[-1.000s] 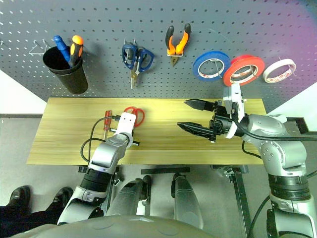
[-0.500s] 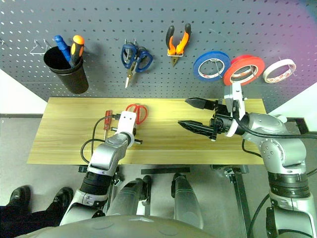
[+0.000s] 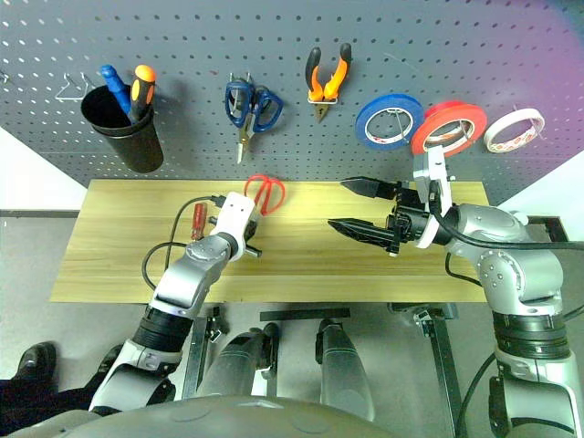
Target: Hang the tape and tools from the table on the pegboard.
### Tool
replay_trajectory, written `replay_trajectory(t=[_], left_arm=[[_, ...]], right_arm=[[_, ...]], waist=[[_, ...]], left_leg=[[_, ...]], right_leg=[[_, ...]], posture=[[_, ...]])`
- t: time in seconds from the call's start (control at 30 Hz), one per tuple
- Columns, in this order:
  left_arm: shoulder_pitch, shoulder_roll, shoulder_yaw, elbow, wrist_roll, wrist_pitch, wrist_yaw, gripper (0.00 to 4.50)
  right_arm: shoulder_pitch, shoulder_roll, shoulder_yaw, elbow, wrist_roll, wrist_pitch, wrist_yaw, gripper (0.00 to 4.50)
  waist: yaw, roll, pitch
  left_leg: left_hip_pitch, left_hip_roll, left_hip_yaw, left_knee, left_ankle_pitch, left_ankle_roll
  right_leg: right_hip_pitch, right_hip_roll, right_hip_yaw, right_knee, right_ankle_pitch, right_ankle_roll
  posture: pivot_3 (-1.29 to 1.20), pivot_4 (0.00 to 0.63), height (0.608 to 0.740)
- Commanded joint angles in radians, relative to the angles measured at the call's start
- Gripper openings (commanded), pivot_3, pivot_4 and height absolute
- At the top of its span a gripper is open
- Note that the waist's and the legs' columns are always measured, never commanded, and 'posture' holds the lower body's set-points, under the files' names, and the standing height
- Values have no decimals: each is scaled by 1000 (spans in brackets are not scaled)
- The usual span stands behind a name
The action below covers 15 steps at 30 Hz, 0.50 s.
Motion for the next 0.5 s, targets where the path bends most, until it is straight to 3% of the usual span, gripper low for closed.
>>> replay_trajectory(t=[0.03, 0.17, 0.5], left_arm=[[-18, 5, 18, -18, 0, 21, 1, 253], [-5, 35, 21, -28, -4, 55, -23, 253], [116, 70, -37, -273, 2, 94, -37, 253]], right_arm=[[-13, -2, -5, -5, 3, -10, 10, 4500], [-14, -6, -2, -2, 2, -7, 11, 4500], [-23, -10, -1, 19, -10, -12, 18, 4500]], waist=[[0, 0, 0], [-6, 0, 0], [-2, 0, 0]], left_leg=[[0, 0, 0, 1, 0, 0], [0, 0, 0, 4, 0, 0], [0, 0, 0, 7, 0, 0]], right_leg=[[0, 0, 0, 0, 0, 0], [1, 0, 0, 3, 1, 0], [1, 0, 0, 4, 1, 0]], posture=[[-109, 283, 740], [-109, 286, 740], [-102, 289, 740]])
